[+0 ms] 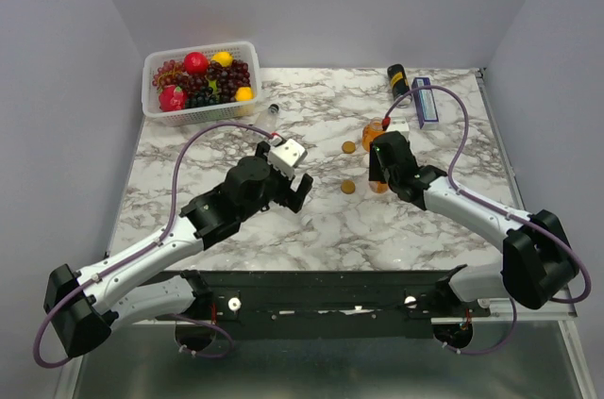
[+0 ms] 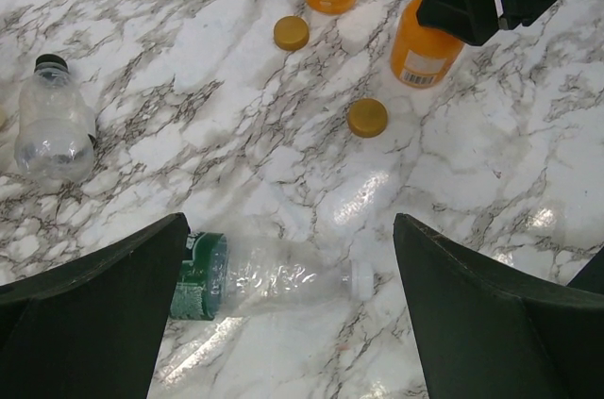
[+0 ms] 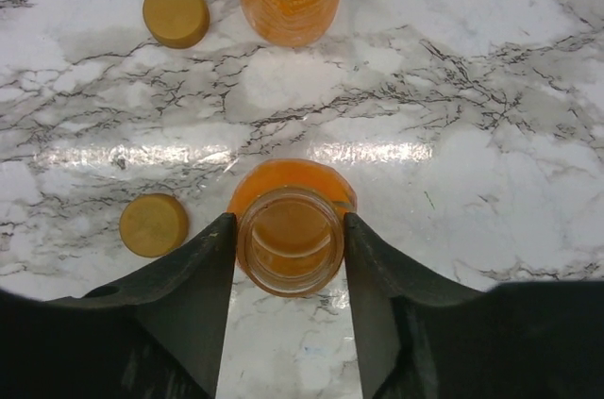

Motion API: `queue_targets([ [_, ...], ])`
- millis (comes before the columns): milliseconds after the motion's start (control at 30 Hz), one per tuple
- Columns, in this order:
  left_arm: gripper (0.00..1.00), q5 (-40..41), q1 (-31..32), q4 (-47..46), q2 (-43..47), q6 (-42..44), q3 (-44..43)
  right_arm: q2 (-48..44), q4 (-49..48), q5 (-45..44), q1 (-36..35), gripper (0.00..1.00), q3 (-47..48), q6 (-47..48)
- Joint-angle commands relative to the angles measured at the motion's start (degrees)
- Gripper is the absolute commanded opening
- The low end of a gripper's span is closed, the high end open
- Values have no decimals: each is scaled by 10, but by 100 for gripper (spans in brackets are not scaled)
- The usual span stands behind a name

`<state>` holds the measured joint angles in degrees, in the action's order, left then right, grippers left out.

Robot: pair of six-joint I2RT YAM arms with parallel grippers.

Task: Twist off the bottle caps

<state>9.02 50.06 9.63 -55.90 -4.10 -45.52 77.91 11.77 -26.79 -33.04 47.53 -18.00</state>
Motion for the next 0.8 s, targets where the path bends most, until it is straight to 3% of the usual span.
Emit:
queue_targets([
  [0, 99, -9, -23, 15, -5, 5, -24, -21, -8, -4, 2, 65, 2, -1],
  [200, 99, -26, -60, 29, -17, 18, -37, -61, 2, 6, 2, 79, 5, 9],
  [467, 99, -28, -118, 36, -27, 21, -47, -92, 7, 24, 2, 82, 3, 8],
  [567, 99, -38, -154, 44, -41, 22, -56, -116, 7, 35, 2, 82, -10, 4],
  [767, 99, -109, -291, 56, -119, 30, -109, -186, 11, 97, 2, 82, -29, -1],
])
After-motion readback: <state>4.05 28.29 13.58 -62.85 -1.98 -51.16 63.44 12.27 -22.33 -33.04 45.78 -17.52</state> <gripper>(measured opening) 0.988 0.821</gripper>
